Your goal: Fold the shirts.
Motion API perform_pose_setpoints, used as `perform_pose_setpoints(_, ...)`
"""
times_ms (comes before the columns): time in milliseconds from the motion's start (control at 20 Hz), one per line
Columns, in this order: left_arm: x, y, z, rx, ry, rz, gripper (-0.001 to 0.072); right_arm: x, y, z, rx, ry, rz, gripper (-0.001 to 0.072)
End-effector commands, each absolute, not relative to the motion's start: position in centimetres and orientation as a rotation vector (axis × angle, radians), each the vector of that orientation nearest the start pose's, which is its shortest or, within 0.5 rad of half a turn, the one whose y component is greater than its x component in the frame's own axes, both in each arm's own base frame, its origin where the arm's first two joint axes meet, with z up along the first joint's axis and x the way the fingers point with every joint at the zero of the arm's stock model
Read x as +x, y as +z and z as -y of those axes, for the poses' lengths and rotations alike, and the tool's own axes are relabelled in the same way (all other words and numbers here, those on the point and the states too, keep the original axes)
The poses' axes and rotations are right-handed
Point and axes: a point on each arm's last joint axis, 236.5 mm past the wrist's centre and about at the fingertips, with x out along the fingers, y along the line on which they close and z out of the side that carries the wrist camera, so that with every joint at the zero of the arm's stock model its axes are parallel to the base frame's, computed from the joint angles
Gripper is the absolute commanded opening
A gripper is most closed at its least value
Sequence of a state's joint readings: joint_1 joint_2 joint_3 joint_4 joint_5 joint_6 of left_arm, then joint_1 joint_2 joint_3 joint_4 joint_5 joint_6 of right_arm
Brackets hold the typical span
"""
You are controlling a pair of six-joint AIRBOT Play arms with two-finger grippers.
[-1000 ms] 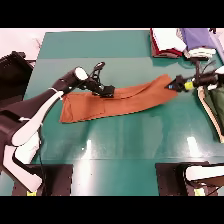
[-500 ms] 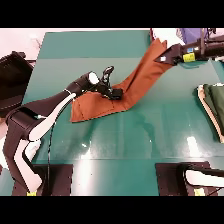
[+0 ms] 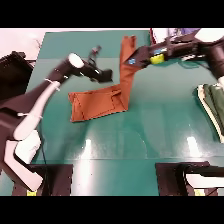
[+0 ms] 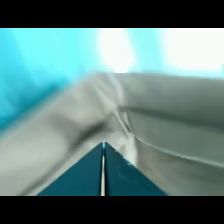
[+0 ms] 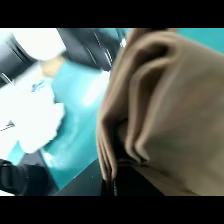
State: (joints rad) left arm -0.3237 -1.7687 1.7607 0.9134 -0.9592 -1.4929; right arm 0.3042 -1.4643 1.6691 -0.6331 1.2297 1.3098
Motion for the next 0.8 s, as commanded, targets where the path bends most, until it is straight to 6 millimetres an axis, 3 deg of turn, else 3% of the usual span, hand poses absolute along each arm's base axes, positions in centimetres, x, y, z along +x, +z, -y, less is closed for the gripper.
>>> perform_pose_setpoints(0,52.4,15.5,19.2,-0.306,-0.514,-0.854,0.0028,37.7,18.5,-40.2,0.416,1.155,-0.886,0.0015)
perform_pose_setpoints(50,52.4,18.0,15.9,-0.277,-0.455,-0.799,0.0028,37.1,17.6,-43.4,0.427,1.197,-0.868,0.004)
perform_pose_setpoints(150,51.7,21.8,10.8,-0.242,-0.357,-0.717,0.0028,35.8,16.0,-48.2,0.4,1.267,-0.86,0.0439)
perform_pose_setpoints(200,51.2,23.1,8.9,-0.232,-0.323,-0.693,0.0028,35.4,15.7,-49.6,0.367,1.298,-0.854,0.0455)
perform_pose_setpoints(300,50.1,24.6,6.7,-0.222,-0.285,-0.676,0.0028,35.9,15.3,-49.4,0.273,1.304,-0.842,0.0427)
perform_pose_setpoints(450,49.3,24.6,6.8,-0.184,-0.3,-0.69,0.0028,38.6,12.8,-44.3,0.154,1.187,-0.927,0.0373)
perform_pose_setpoints(750,48.6,24.0,11.3,-0.133,-0.393,-0.709,0.0028,42.1,2.8,-26.9,0.229,0.779,-1.239,0.0374)
